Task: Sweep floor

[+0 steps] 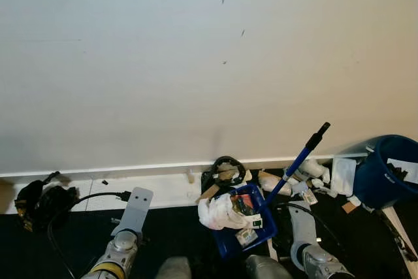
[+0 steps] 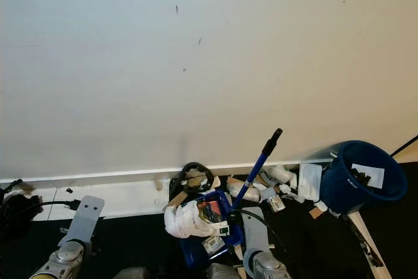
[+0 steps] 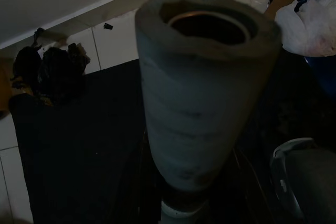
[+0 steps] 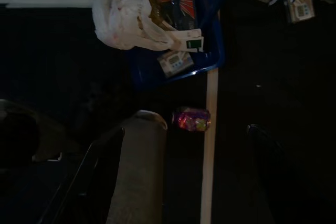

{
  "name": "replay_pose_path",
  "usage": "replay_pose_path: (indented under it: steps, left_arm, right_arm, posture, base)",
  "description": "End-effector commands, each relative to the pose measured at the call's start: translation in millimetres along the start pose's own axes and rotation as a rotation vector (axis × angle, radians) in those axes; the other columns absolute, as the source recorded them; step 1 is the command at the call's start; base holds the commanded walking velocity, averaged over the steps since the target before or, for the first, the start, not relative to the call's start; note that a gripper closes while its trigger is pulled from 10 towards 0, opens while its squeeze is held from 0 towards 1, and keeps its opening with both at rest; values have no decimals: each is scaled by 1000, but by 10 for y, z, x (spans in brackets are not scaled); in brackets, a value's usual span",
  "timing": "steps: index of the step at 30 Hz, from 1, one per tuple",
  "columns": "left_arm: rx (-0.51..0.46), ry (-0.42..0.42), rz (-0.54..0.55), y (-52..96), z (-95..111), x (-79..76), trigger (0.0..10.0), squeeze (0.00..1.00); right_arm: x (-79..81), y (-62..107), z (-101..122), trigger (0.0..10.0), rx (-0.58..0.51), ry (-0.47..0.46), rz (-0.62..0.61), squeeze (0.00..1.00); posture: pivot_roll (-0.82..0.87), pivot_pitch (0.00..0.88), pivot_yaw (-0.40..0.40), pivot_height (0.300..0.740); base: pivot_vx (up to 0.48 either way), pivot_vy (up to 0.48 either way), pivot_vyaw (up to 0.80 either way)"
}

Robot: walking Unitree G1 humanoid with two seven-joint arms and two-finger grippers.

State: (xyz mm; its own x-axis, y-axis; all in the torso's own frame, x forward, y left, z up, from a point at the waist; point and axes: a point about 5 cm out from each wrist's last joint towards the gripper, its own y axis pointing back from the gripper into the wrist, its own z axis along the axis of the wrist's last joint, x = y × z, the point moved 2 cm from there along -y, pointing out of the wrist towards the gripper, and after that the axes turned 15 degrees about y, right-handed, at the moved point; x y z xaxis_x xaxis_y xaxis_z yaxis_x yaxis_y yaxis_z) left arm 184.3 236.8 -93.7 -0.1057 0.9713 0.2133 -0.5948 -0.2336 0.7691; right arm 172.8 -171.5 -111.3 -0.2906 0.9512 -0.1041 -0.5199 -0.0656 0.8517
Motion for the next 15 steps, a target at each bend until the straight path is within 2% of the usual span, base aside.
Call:
replay_pose_path:
  steps: [1, 4, 7, 12, 15]
  left_arm:
    - [19, 0, -4, 5, -39, -32, 10000, 0]
    - [19, 31, 15, 0, -25, -18, 10000, 0]
    - [14, 0, -18, -2, -6, -72, 10000, 0]
    - [5, 57, 1, -11, 34, -48, 10000, 0]
    - [-3, 72, -12, -10, 45, -66, 10000, 0]
  right_arm:
    - [-73, -2, 47, 10000, -8, -4, -18, 0]
    - [-85, -1, 33, 10000, 9, 30, -12, 0]
    - [-139, 0, 76, 10000, -16, -20, -35, 0]
    - [-111, 2, 41, 10000, 0, 20, -14, 0]
    - [-118, -1, 67, 10000, -10, 14, -14, 0]
  posture:
    - [149, 0, -73, 740]
    - [141, 0, -61, 740]
    - [143, 0, -64, 740]
    - [149, 0, -82, 740]
    - [153, 0, -87, 740]
  base:
    - [0, 0, 0]
    - [0, 0, 0]
    - [0, 0, 0]
    - [0, 0, 0]
    - [0, 0, 0]
